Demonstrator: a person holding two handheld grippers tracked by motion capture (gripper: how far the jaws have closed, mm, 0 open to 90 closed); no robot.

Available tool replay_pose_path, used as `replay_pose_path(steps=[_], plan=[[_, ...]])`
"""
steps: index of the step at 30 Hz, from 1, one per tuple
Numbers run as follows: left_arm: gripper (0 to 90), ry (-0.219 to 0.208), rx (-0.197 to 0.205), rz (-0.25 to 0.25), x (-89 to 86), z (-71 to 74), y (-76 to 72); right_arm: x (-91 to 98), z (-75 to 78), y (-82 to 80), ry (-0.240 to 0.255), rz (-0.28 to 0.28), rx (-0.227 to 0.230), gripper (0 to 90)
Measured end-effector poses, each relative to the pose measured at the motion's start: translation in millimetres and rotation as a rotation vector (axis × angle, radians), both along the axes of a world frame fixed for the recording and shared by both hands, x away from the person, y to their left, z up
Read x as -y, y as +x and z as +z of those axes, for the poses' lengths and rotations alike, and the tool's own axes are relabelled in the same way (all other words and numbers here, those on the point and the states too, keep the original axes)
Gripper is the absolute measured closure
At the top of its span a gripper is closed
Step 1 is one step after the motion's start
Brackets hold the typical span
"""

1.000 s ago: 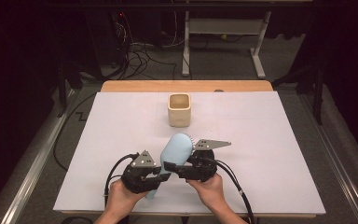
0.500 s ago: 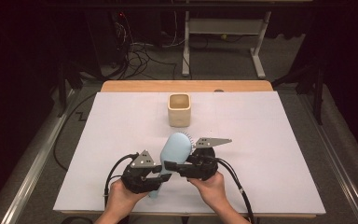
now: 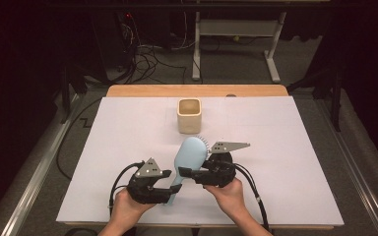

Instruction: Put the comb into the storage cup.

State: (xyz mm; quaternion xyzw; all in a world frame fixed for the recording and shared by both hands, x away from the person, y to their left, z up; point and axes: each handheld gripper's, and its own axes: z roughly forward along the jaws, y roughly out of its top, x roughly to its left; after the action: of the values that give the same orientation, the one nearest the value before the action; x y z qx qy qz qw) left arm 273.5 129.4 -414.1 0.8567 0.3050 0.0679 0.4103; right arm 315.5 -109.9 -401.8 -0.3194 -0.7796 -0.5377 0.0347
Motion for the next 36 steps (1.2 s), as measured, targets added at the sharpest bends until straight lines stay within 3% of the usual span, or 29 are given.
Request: replay_pose_path(steps=[8,15,18,30,36], plan=[[37.4,-0.031,0.026,0.013,-7.6,0.7,-0.3,11.0,13.6,-2.8,-0.06,-0.024,0.031,55.3],[35.6,-0.033,0.078,0.077,-19.0,-1.1,-3.2,19.0,18.3,-1.7,-0.082,-0.042,0.034,55.3],[35.6,-0.048,0.081,0.095,-30.8,0.6,-3.4,21.9,19.1,-2.5,-0.093,-0.048,0.038,55.1],[32.6,-0.08,0.111,0.145,-59.5,0.5,-7.6,29.7,21.7,-1.5,-0.098,-0.064,0.033,55.1],[31.1,-0.095,0.145,0.183,-74.8,-1.8,-11.9,33.5,21.7,-1.6,-0.107,-0.071,0.034,55.1]])
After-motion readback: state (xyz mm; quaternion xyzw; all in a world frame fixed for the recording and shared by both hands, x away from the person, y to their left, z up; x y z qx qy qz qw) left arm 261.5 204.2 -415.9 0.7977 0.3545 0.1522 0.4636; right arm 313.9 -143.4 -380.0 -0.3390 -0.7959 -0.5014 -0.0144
